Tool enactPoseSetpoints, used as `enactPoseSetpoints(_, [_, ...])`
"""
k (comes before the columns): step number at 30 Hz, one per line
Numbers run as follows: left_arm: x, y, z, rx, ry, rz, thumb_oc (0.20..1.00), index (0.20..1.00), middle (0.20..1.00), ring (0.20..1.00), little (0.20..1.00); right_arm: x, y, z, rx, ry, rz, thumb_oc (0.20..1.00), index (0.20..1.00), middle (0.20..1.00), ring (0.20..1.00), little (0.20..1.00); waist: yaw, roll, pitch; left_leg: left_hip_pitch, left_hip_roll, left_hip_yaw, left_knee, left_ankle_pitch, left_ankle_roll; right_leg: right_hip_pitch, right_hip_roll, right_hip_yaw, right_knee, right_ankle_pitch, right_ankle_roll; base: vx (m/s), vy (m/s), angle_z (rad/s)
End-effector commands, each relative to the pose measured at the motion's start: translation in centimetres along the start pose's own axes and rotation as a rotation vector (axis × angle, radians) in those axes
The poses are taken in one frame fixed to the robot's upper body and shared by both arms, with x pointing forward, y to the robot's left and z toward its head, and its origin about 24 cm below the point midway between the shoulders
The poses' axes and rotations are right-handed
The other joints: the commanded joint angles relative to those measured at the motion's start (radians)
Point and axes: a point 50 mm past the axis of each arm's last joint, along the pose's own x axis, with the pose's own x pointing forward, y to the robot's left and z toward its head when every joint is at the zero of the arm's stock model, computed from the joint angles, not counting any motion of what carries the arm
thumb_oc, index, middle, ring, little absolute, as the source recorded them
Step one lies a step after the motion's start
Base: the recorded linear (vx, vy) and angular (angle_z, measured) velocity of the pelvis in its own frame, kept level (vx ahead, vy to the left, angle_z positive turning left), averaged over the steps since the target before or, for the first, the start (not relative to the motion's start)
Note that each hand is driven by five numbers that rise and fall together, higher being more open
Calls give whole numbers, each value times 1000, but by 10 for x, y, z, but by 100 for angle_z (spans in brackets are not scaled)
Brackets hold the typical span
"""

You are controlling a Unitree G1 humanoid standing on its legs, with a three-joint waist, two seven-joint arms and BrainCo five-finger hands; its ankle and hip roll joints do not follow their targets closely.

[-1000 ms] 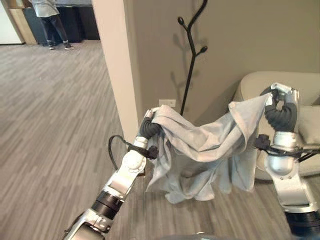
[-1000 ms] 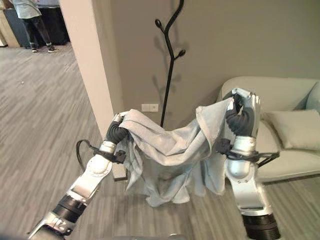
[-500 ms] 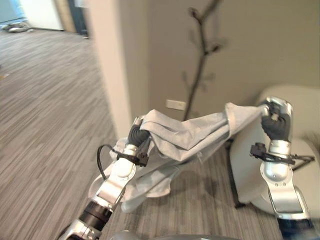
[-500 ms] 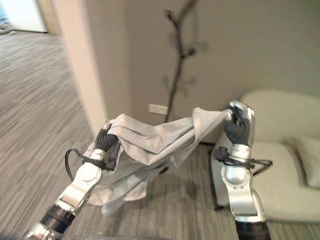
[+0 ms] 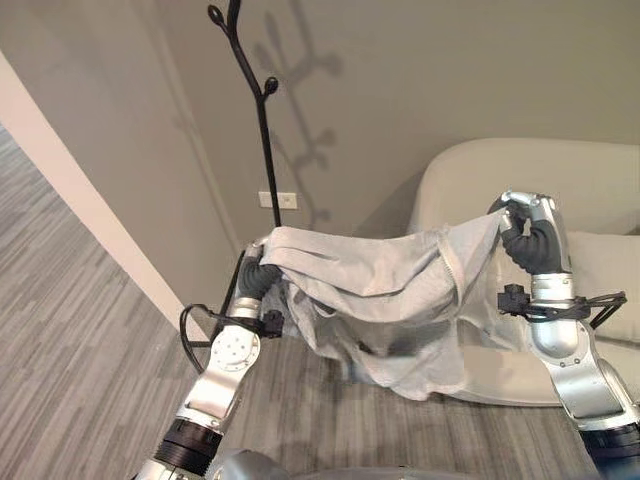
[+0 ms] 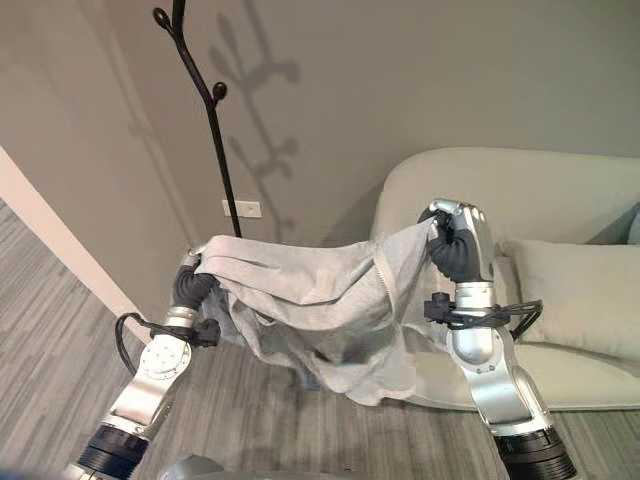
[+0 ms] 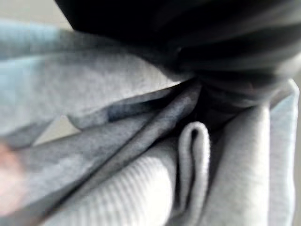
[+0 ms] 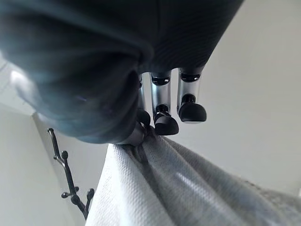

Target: Hang the clothes on the sofa on the clothes rack.

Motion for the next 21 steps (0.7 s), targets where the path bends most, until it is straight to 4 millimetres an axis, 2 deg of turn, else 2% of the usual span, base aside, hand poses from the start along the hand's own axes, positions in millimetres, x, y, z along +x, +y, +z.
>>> enactPoseSetpoints(1, [16, 15, 33, 50, -185, 90, 200, 200, 200, 200, 200, 16, -19, 6, 14, -76, -101, 200, 200, 200, 200, 200, 20, 38, -61, -23, -12, -70, -114, 117, -29, 165, -111, 96, -167, 43, 190, 182, 126, 19])
enactPoseSetpoints(2, [17, 15, 33, 57, -188, 91, 200, 200, 200, 200, 200, 17, -19, 3, 15, -63, -103, 200, 200, 200, 200, 200, 14, 46, -63, -8, -20, -76, -184, 115, -29, 171, -107, 89, -167, 39, 199, 187, 148, 5])
enactPoseSetpoints(4, [18, 13, 30, 68, -177, 85, 200, 200, 200, 200, 200, 17, -18, -2, 9, -35, -103, 200, 200, 200, 200, 200, 10, 58, -74, 5, -9, -56, -245, 140, -29, 190, -106, 85, -167, 28, 210, 230, 156, -1])
enactPoseSetpoints(6, [21, 12, 32, 104, -184, 79, 200, 200, 200, 200, 200, 21, -19, -4, -8, -32, -110, 200, 200, 200, 200, 200, 10, 63, -78, 4, 20, -14, -284, 165, -29, 208, -118, 70, -161, 16, 216, 248, 183, 6])
enactPoseSetpoints(7, [23, 11, 32, 127, -188, 76, 200, 200, 200, 200, 200, 22, -20, -6, -12, -28, -118, 200, 200, 200, 200, 200, 2, 68, -87, 23, 29, 3, -306, 141, -29, 212, -118, 70, -154, 1, 222, 171, 120, 23])
enactPoseSetpoints(8, [23, 11, 32, 127, -187, 77, 200, 200, 200, 200, 200, 22, -20, -6, -12, -28, -117, 200, 200, 200, 200, 200, 4, 69, -87, 27, 29, 7, -309, 138, -29, 212, -119, 73, -152, -1, 222, 241, 110, 22])
enactPoseSetpoints(9, [23, 13, 31, 142, -184, 80, 200, 200, 200, 200, 200, 22, -19, -7, -15, -24, -105, 200, 200, 200, 200, 200, 13, 72, -95, 27, 28, 4, -277, 111, -29, 228, -128, 77, -144, -15, 226, 355, 192, 10])
enactPoseSetpoints(10, [27, 18, 34, 181, -200, 79, 200, 200, 200, 200, 200, 23, -23, -8, -27, -20, -119, 200, 200, 200, 200, 200, 18, 71, -98, -2, 12, -2, -210, 33, -13, 240, -155, 70, -101, -29, 223, 450, 273, -11])
enactPoseSetpoints(11, [29, 21, 36, 218, -213, 78, 200, 200, 200, 200, 200, 25, -26, -10, -41, -10, -136, 200, 200, 200, 200, 200, 18, 72, -103, -7, 4, 11, -190, 16, -8, 244, -167, 62, -75, -21, 223, 444, 400, -3])
enactPoseSetpoints(13, [42, 26, 50, 297, -275, 72, 200, 200, 200, 200, 200, 36, -38, -11, -88, -7, -223, 200, 200, 200, 200, 200, 12, 69, -117, -6, -45, 45, -168, -64, 31, 218, -230, 46, 27, 19, 237, 315, 483, 1])
enactPoseSetpoints(14, [54, 26, 63, 347, -333, 67, 200, 200, 200, 200, 200, 51, -48, -8, -121, -22, -305, 200, 200, 200, 200, 200, 5, 63, -119, 22, -115, 75, -186, -125, 76, 159, -312, 44, 159, 106, 268, 171, 414, 15])
enactPoseSetpoints(15, [56, 26, 65, 348, -337, 70, 200, 200, 200, 200, 200, 52, -48, -7, -121, -24, -309, 200, 200, 200, 200, 200, 5, 59, -116, 23, -124, 82, -190, -128, 85, 152, -321, 49, 164, 110, 272, 165, 405, 28])
enactPoseSetpoints(17, [60, 27, 72, 392, -371, 70, 200, 200, 200, 200, 200, 63, -55, -2, -128, -39, -364, 200, 200, 200, 200, 200, -1, 74, -118, 68, -173, 111, -217, -167, 121, 113, -379, 24, 271, 198, 281, 116, 328, 23])
enactPoseSetpoints(18, [63, 28, 79, 421, -402, 72, 200, 200, 200, 200, 200, 70, -57, 1, -133, -42, -393, 200, 200, 200, 200, 200, -4, 71, -110, 93, -226, 134, -247, -195, 151, 81, -424, 18, 336, 248, 306, 191, 423, 13])
enactPoseSetpoints(19, [64, 28, 83, 429, -420, 69, 200, 200, 200, 200, 200, 71, -57, 0, -133, -33, -401, 200, 200, 200, 200, 200, -12, 72, -109, 115, -263, 130, -268, -206, 161, 56, -421, 27, 368, 260, 307, 135, 310, 18])
enactPoseSetpoints(20, [65, 28, 83, 430, -421, 69, 200, 200, 200, 200, 200, 71, -57, 0, -132, -32, -402, 200, 200, 200, 200, 200, -13, 70, -108, 118, -271, 132, -279, -206, 166, 51, -426, 31, 375, 261, 310, 173, 224, 17])
enactPoseSetpoints(21, [64, 29, 85, 434, -428, 70, 200, 200, 200, 200, 200, 71, -59, -1, -142, -27, -402, 200, 200, 200, 200, 200, -22, 72, -104, 135, -299, 121, -300, -211, 173, 26, -410, 47, 392, 254, 311, 237, 271, 29])
